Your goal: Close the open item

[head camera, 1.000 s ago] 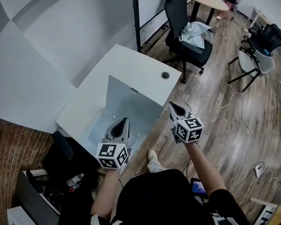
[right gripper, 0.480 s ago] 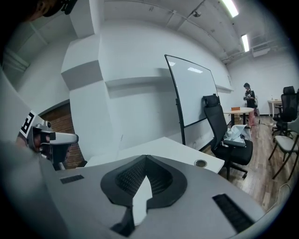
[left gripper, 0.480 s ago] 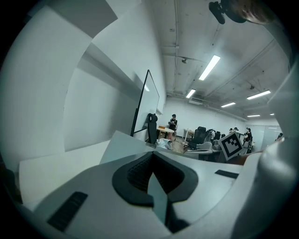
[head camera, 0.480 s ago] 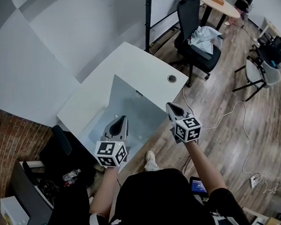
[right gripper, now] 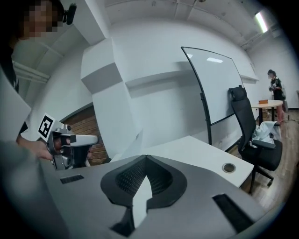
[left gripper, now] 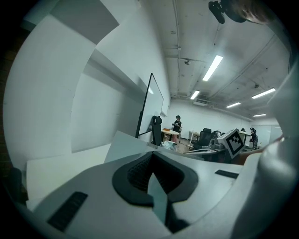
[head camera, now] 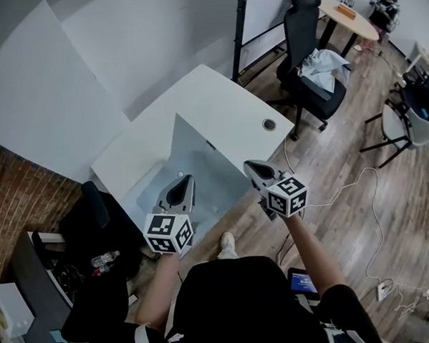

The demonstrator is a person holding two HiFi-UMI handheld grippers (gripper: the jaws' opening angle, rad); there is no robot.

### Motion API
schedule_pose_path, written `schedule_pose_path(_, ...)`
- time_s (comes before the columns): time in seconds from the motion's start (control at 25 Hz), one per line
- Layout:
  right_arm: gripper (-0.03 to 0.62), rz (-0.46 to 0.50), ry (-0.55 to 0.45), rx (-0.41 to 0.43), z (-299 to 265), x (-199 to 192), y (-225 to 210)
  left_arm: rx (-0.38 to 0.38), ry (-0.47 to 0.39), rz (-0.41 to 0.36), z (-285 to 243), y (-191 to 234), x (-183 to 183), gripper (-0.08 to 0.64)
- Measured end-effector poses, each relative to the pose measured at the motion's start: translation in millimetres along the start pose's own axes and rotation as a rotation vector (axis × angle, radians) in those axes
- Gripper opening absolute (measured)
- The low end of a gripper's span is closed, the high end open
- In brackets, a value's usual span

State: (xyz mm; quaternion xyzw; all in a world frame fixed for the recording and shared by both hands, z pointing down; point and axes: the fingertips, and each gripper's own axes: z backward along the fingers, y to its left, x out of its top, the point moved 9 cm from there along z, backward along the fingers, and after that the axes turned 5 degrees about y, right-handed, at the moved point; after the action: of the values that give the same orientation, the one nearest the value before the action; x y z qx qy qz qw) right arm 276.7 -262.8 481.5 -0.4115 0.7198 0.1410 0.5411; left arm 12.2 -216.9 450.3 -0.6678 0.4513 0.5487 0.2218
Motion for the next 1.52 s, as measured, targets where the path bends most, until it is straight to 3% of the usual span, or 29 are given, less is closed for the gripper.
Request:
schedule_pose_path(0.84, 0.037, 0.105, 0.098, 0.369, -55, 19, 39, 0.195, -0.042, 0.033, 46, 18, -5, 0.009)
schedule_pose_path(1.16, 0.037, 0.213, 0.131, 0.452, -81, 33, 63, 0.3, -0.023, 0.061, 73, 26, -13, 0.009)
schedule_pose_path(1.52, 0.037, 0.254, 0.131, 0.519, -104, 43, 89, 0.361, -0.006, 0.062, 92, 45, -9, 0.009)
